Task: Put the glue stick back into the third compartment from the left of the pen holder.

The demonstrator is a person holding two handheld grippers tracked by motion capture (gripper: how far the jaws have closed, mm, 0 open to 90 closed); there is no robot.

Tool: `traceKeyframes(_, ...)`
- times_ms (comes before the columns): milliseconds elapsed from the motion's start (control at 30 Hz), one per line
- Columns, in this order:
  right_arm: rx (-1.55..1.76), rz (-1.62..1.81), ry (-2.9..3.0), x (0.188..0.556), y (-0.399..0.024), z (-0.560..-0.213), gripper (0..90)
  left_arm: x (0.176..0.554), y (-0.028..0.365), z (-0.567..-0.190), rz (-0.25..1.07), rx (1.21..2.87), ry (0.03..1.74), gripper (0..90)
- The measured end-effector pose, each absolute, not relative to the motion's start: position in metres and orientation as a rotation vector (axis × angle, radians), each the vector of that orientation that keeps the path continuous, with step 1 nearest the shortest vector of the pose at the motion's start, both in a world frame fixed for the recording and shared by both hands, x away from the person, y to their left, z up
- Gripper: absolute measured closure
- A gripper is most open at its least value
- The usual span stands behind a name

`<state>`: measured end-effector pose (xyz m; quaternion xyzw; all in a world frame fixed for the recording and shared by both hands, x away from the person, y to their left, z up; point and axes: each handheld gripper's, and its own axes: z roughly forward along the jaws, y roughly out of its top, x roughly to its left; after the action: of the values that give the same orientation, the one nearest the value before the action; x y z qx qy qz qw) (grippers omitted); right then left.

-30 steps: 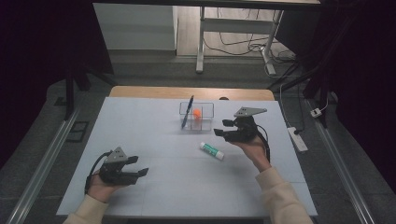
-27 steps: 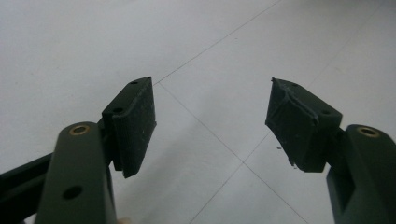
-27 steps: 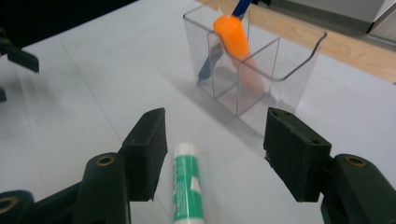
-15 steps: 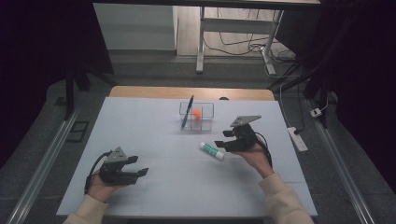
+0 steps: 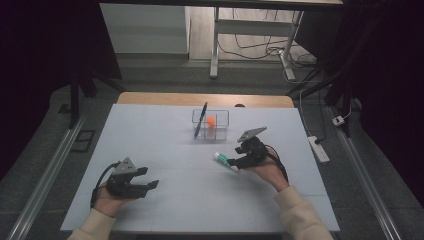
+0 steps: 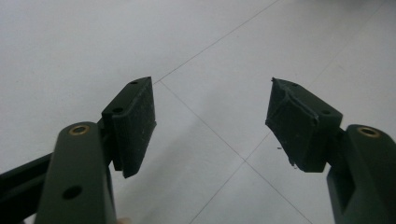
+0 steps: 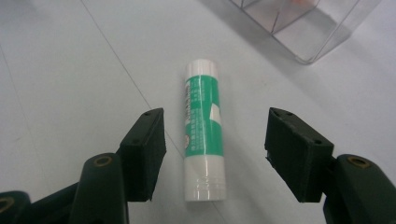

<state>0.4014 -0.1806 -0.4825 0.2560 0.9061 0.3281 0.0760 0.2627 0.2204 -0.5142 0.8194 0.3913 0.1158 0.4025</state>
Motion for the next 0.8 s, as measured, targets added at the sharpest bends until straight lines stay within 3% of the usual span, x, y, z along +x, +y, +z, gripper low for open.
traceKeyframes(467,0.75,0.836,2.776,0.401,-0.17,-0.498,37.7,0.263,0.22,-0.515,0.294,2.074,0.99,32.1)
traceKeyframes(633,0.731,0.778,2.789,0.4,-0.168,-0.502,43.9,0.263,0.221,-0.514,0.295,2.073,0.991,32.1)
traceKeyframes(800,0.712,0.754,2.809,0.399,-0.167,-0.504,58.6,0.263,0.221,-0.514,0.296,2.072,0.99,32.1)
